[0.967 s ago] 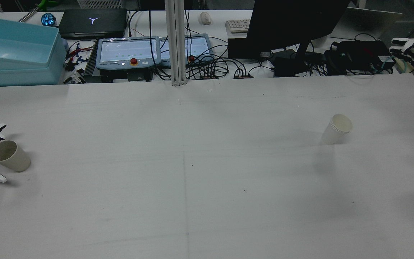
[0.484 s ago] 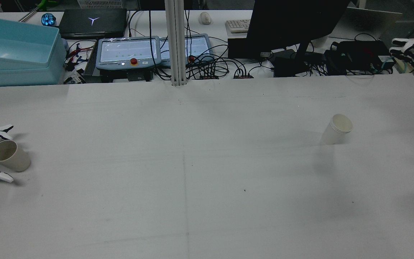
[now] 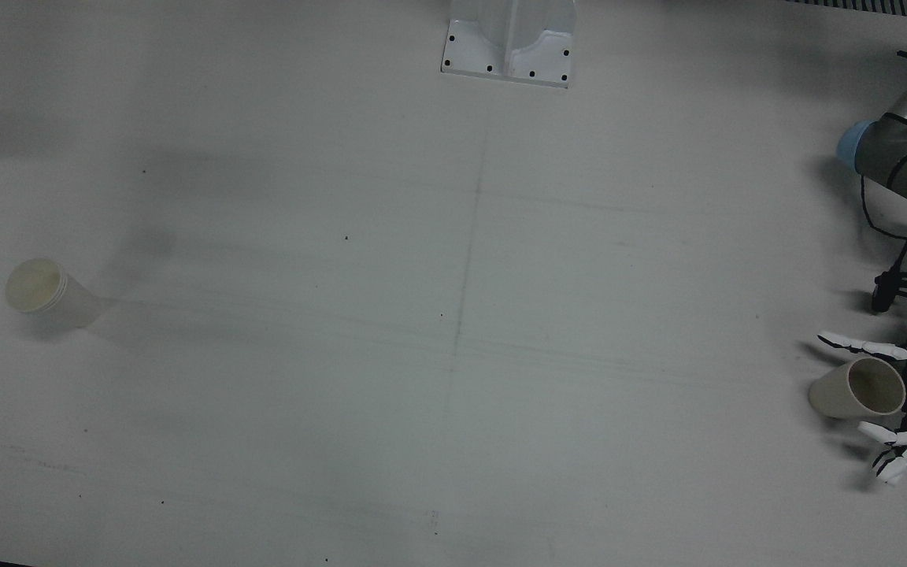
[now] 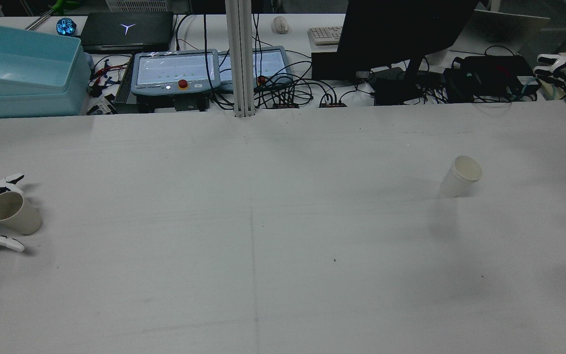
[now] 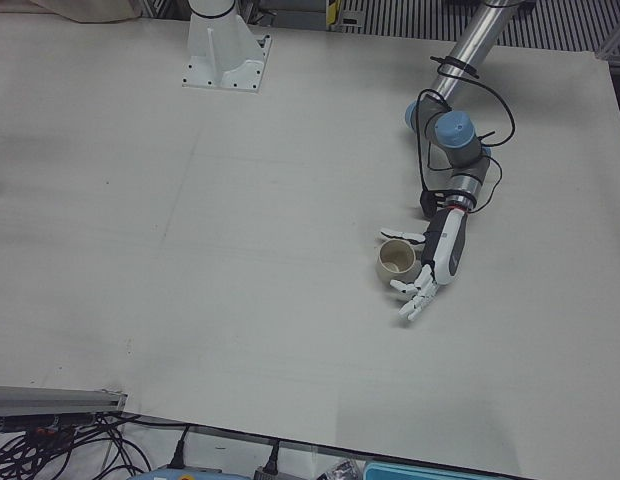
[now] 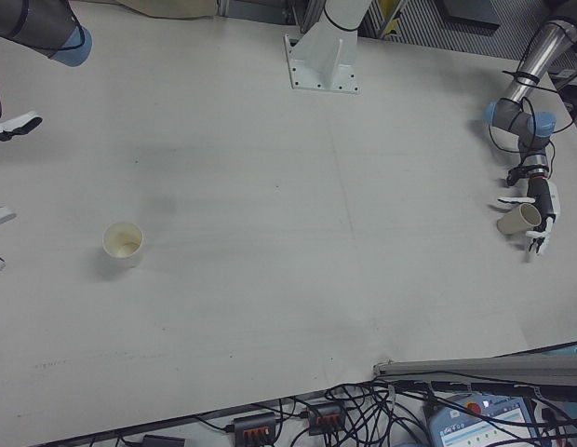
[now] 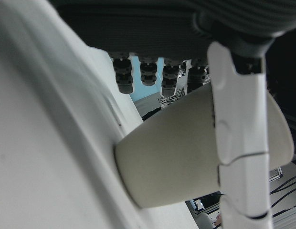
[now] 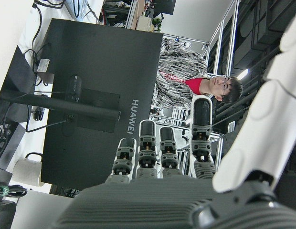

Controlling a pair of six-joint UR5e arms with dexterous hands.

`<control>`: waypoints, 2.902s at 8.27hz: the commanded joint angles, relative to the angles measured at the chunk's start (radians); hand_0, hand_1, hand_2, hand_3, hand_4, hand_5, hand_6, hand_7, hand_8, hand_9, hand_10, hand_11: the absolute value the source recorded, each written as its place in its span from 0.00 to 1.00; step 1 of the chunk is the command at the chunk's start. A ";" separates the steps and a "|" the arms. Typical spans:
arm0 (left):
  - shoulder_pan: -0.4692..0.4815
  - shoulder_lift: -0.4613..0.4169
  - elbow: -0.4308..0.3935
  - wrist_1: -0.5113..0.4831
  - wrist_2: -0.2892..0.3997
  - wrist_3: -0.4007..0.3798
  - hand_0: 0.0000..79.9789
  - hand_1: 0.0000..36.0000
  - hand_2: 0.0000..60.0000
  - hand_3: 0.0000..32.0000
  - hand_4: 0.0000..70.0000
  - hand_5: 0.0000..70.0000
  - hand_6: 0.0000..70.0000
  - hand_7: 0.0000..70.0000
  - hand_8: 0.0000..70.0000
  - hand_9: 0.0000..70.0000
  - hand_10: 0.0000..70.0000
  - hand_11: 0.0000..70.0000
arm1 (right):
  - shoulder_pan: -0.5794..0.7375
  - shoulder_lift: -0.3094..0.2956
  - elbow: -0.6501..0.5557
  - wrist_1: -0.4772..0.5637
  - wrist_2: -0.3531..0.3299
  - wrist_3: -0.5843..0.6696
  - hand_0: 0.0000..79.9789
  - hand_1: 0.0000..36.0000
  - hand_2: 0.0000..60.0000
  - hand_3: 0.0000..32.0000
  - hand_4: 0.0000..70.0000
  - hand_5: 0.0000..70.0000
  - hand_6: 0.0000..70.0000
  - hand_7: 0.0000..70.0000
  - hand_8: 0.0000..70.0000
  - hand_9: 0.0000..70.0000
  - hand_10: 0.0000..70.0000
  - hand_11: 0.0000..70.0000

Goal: Pour water
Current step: 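Move the left hand to the beige paper cup nearest it, then close the left hand fingers around the beige cup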

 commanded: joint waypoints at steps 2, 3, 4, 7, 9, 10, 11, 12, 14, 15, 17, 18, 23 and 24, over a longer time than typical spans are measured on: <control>0.001 -0.027 0.000 0.031 -0.002 0.001 0.83 0.38 0.00 0.00 0.28 0.67 0.15 0.24 0.15 0.13 0.14 0.23 | 0.004 0.000 -0.002 0.002 0.001 0.002 0.65 0.18 0.00 0.00 0.51 0.58 0.19 0.32 0.29 0.31 0.15 0.23; 0.001 -0.035 0.000 0.037 -0.002 0.001 0.83 0.37 0.00 0.00 0.28 0.67 0.15 0.24 0.15 0.13 0.14 0.23 | 0.004 0.000 -0.003 0.000 0.001 0.002 0.65 0.18 0.00 0.00 0.51 0.58 0.19 0.32 0.29 0.31 0.15 0.23; 0.003 -0.036 -0.001 0.037 -0.005 0.001 0.84 0.38 0.00 0.00 0.30 0.68 0.16 0.24 0.15 0.13 0.14 0.23 | 0.002 0.000 -0.003 0.000 0.001 0.002 0.65 0.18 0.00 0.00 0.51 0.58 0.19 0.32 0.29 0.31 0.15 0.23; 0.021 -0.035 -0.003 0.040 -0.019 -0.001 0.84 0.38 0.00 0.00 0.30 0.69 0.15 0.23 0.15 0.13 0.14 0.23 | 0.002 -0.015 -0.002 0.002 0.001 0.005 0.65 0.18 0.00 0.00 0.52 0.58 0.19 0.32 0.30 0.32 0.15 0.23; 0.024 -0.036 -0.005 0.042 -0.023 -0.001 0.85 0.38 0.00 0.00 0.38 0.78 0.13 0.22 0.14 0.12 0.14 0.23 | 0.004 -0.020 -0.002 0.002 0.002 0.005 0.65 0.18 0.00 0.00 0.51 0.58 0.19 0.32 0.30 0.31 0.15 0.23; 0.024 -0.036 -0.009 0.043 -0.026 -0.002 0.87 0.37 0.00 0.00 0.57 1.00 0.13 0.21 0.14 0.11 0.16 0.25 | 0.004 -0.020 -0.002 0.002 0.002 0.007 0.65 0.18 0.00 0.00 0.51 0.58 0.19 0.32 0.29 0.31 0.15 0.22; 0.024 -0.036 -0.014 0.055 -0.032 -0.005 0.89 0.36 0.00 0.00 0.81 1.00 0.15 0.21 0.15 0.11 0.17 0.26 | 0.002 -0.020 -0.002 0.002 0.001 0.007 0.65 0.18 0.00 0.00 0.51 0.58 0.19 0.32 0.29 0.31 0.15 0.22; 0.024 -0.036 -0.015 0.062 -0.034 -0.007 0.92 0.37 0.00 0.00 0.95 1.00 0.16 0.22 0.15 0.12 0.18 0.27 | 0.004 -0.020 -0.002 0.002 0.001 0.007 0.65 0.18 0.00 0.00 0.51 0.58 0.19 0.32 0.29 0.31 0.15 0.23; 0.023 -0.036 -0.015 0.063 -0.046 -0.013 0.80 0.77 0.86 0.00 1.00 1.00 0.22 0.28 0.17 0.14 0.21 0.32 | 0.005 -0.020 -0.002 0.002 0.002 0.007 0.65 0.18 0.00 0.00 0.52 0.58 0.19 0.31 0.29 0.31 0.15 0.23; 0.023 -0.035 -0.015 0.062 -0.046 -0.016 0.73 0.91 1.00 0.00 1.00 1.00 0.23 0.28 0.17 0.14 0.22 0.33 | 0.005 -0.020 -0.002 0.002 0.002 0.007 0.65 0.18 0.00 0.00 0.52 0.58 0.19 0.31 0.29 0.31 0.15 0.23; 0.021 -0.035 -0.018 0.063 -0.045 -0.027 0.70 0.96 1.00 0.00 1.00 1.00 0.24 0.29 0.18 0.15 0.22 0.33 | 0.007 -0.020 0.000 0.002 0.001 0.008 0.65 0.19 0.00 0.00 0.51 0.58 0.19 0.31 0.29 0.31 0.15 0.23; 0.021 -0.033 -0.024 0.065 -0.045 -0.035 0.69 0.96 1.00 0.00 1.00 1.00 0.24 0.30 0.18 0.15 0.21 0.32 | 0.009 -0.020 0.000 0.002 0.002 0.010 0.65 0.19 0.00 0.00 0.51 0.59 0.18 0.31 0.29 0.31 0.15 0.23; 0.024 -0.022 -0.208 0.248 -0.034 -0.094 0.69 0.98 1.00 0.00 1.00 1.00 0.23 0.30 0.18 0.16 0.20 0.31 | 0.065 -0.061 -0.002 0.012 0.005 0.019 0.66 0.22 0.00 0.00 0.51 0.59 0.18 0.31 0.30 0.31 0.16 0.24; 0.024 -0.022 -0.219 0.261 -0.034 -0.094 0.69 0.97 1.00 0.00 1.00 1.00 0.22 0.30 0.18 0.16 0.20 0.30 | 0.064 -0.089 -0.040 0.038 0.004 0.017 0.65 0.22 0.00 0.00 0.52 0.60 0.18 0.31 0.29 0.31 0.16 0.24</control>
